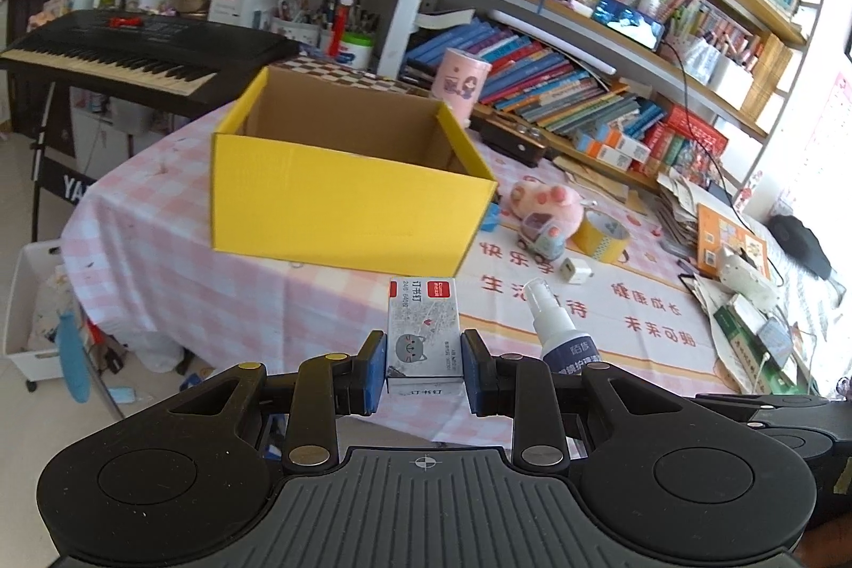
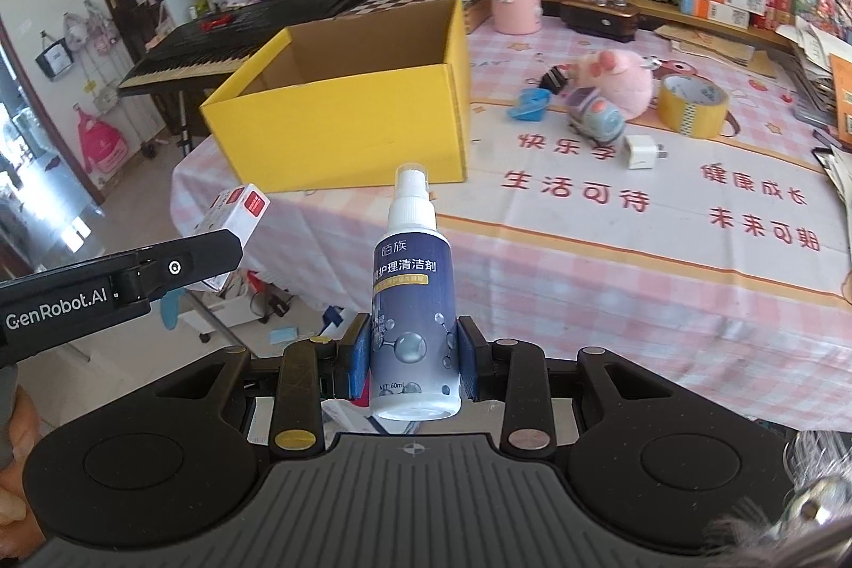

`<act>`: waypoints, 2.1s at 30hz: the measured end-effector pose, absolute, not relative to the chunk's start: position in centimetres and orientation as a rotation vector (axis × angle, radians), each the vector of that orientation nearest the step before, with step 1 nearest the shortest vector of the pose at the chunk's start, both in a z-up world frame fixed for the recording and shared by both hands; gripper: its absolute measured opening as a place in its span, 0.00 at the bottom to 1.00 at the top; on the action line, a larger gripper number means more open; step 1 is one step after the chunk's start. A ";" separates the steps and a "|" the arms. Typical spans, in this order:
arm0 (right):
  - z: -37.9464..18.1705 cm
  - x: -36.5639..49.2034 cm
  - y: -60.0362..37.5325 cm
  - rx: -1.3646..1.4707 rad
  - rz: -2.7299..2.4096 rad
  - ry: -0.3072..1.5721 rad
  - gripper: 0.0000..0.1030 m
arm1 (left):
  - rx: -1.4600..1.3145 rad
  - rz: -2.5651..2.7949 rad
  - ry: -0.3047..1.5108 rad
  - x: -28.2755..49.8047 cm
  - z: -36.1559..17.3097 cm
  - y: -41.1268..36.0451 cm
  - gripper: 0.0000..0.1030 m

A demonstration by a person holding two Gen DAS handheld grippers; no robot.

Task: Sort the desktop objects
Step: 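Lift both held items and carry them over the yellow box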

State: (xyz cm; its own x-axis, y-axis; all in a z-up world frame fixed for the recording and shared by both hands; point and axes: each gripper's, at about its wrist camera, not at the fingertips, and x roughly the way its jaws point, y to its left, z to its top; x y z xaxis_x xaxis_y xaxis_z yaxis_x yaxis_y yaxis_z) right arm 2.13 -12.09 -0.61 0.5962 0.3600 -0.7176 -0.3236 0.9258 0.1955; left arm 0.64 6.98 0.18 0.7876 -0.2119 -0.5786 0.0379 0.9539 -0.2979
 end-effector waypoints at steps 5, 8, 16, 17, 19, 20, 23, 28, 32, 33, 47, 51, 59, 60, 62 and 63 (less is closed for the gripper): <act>-0.5 2.2 -11.0 0.030 0.426 0.841 0.30 | -0.292 -0.108 0.642 0.2 0.2 8.1 0.27; -0.3 2.3 -10.4 0.022 0.437 0.835 0.30 | -0.299 -0.097 0.635 0.1 0.3 8.7 0.27; -0.1 3.0 -9.4 0.007 0.462 0.834 0.30 | -0.310 -0.073 0.629 0.2 0.4 9.6 0.27; -0.1 3.1 -9.3 0.006 0.464 0.835 0.30 | -0.312 -0.071 0.630 0.3 0.4 9.7 0.27; -0.1 3.2 -9.1 0.003 0.469 0.835 0.30 | -0.314 -0.066 0.632 0.4 0.4 9.8 0.27; -0.1 3.3 -9.1 0.002 0.471 0.836 0.30 | -0.315 -0.064 0.633 0.5 0.3 9.8 0.27; -0.1 3.6 -9.0 -0.002 0.476 0.840 0.30 | -0.316 -0.063 0.637 0.7 0.3 9.7 0.27; -0.2 4.3 -9.4 0.004 0.472 0.841 0.30 | -0.304 -0.069 0.640 1.2 0.3 9.2 0.27; -0.1 5.2 -9.3 0.007 0.490 0.831 0.30 | -0.292 -0.055 0.633 1.7 0.5 9.1 0.27; 0.0 5.5 -9.3 0.006 0.495 0.827 0.30 | -0.292 -0.050 0.630 1.9 0.6 9.1 0.27; 3.6 12.2 -8.3 0.002 0.582 0.703 0.30 | -0.250 -0.015 0.507 7.3 4.1 9.1 0.27; 4.7 15.0 -7.8 -0.003 0.607 0.677 0.30 | -0.248 0.008 0.474 9.3 4.9 9.4 0.27; 5.8 21.2 -6.4 -0.030 0.653 0.656 0.30 | -0.258 0.059 0.436 13.9 5.6 10.2 0.27; 5.7 22.0 -6.1 -0.035 0.656 0.660 0.30 | -0.260 0.064 0.438 14.5 5.6 10.3 0.27; 5.4 23.7 -5.5 -0.050 0.666 0.668 0.30 | -0.266 0.076 0.450 15.8 5.4 10.5 0.27; 5.3 24.5 -5.2 -0.061 0.673 0.673 0.30 | -0.266 0.082 0.457 16.4 5.2 10.6 0.27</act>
State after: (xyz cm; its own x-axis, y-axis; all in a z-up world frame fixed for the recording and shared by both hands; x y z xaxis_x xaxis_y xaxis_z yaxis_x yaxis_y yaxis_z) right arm 24.50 -5.24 5.29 0.5806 0.5565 -0.5944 -0.5943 0.7886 0.1578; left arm 16.42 10.63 5.22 0.8947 0.0193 -0.4463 -0.1378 0.9622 -0.2347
